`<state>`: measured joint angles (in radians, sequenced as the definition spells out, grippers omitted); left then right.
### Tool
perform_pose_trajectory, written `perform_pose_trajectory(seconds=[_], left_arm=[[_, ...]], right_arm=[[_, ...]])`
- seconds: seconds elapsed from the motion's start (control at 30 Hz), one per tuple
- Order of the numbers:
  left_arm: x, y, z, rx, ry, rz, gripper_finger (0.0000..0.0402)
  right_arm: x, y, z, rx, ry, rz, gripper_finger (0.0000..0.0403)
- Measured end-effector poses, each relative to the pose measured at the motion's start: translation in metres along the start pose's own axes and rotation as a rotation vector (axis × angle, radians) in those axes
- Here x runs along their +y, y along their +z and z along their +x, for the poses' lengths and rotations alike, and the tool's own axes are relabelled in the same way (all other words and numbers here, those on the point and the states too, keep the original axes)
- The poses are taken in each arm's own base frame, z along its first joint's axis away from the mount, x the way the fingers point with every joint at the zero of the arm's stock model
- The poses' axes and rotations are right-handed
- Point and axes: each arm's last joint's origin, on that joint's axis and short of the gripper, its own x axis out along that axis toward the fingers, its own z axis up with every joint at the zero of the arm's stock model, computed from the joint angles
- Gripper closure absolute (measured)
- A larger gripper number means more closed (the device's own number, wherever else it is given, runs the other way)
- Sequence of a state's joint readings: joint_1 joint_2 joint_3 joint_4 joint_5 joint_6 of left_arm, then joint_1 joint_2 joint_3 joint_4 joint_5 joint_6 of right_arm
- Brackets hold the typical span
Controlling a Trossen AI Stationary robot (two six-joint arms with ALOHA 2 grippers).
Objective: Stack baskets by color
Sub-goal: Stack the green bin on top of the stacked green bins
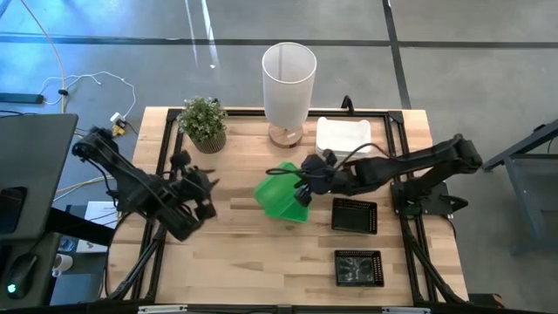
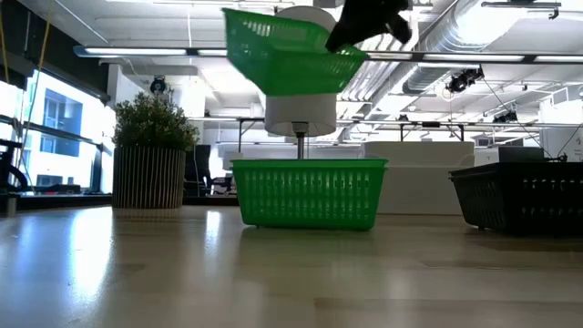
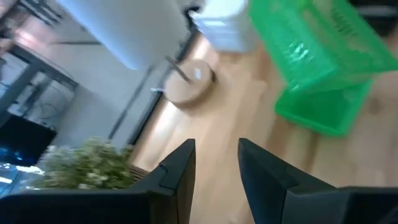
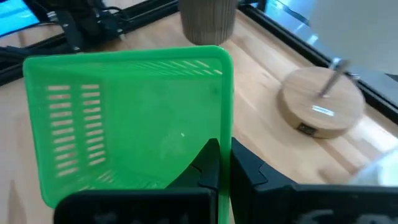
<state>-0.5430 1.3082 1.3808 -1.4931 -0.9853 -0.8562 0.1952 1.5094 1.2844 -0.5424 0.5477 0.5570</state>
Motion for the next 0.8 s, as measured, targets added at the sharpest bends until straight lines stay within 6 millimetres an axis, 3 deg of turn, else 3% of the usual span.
perform_pose_trajectory(seconds=[0.2,0.4,0.6,0.8], left_arm=[[0.029,-0.02,0.007,-0.024,0.039,-0.085,0.0295],[0.039,-0.034,0.013,-0.067,0.014,-0.134,0.0295],[0.04,-0.037,0.013,-0.081,-0.018,-0.114,0.0294],[0.038,-0.038,0.013,-0.035,-0.089,-0.032,0.0294]], right_arm=[[-0.024,0.006,-0.02,0.035,-0.056,0.038,0.0403],[-0.042,-0.002,-0.035,0.119,-0.153,0.107,0.0403],[-0.038,-0.016,-0.047,0.176,-0.191,0.246,0.0403],[-0.027,-0.038,-0.047,0.179,-0.194,0.501,0.0403]])
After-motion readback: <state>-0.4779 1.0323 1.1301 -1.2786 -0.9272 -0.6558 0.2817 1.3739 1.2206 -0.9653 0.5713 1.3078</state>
